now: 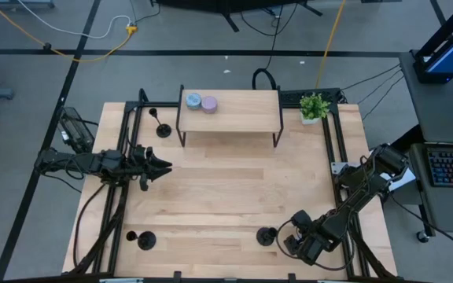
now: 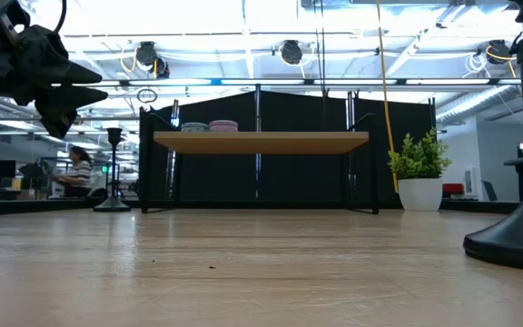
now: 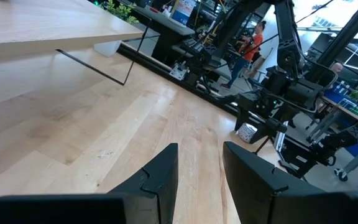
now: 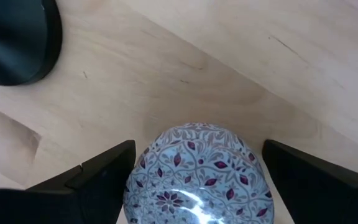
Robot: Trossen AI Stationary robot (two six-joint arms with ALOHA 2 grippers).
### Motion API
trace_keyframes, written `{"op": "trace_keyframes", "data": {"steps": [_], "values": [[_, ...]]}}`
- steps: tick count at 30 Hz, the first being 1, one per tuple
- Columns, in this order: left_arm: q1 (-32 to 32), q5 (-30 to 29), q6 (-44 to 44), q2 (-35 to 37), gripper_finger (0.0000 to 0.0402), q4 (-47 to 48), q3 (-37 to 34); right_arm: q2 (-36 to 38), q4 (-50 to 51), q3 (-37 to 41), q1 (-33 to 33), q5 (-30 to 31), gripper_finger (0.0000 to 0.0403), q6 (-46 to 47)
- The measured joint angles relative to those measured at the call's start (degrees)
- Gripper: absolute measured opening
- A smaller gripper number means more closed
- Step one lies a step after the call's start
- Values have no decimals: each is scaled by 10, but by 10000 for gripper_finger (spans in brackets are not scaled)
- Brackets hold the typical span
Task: Pick & Place candle stick holders
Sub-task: Put the red patterned scented candle on the shelf
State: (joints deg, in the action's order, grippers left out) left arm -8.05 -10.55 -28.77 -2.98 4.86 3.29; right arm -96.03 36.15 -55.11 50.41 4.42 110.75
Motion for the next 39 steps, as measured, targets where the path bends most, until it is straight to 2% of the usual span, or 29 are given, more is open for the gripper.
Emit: {"op": "trace_keyframes", "data": {"steps": [17, 23, 33, 39], "values": [[0, 0, -1, 0, 131, 0, 0, -1, -10, 4, 0, -3, 350, -25], [0, 0, -3, 0, 131, 0, 0, -2, -9, 4, -2, -48, 350, -65], [0, 0, -9, 0, 131, 0, 0, -2, -9, 4, -1, -62, 349, -117], [0, 0, -10, 0, 131, 0, 0, -2, -5, 4, -1, -73, 320, -126]]}}
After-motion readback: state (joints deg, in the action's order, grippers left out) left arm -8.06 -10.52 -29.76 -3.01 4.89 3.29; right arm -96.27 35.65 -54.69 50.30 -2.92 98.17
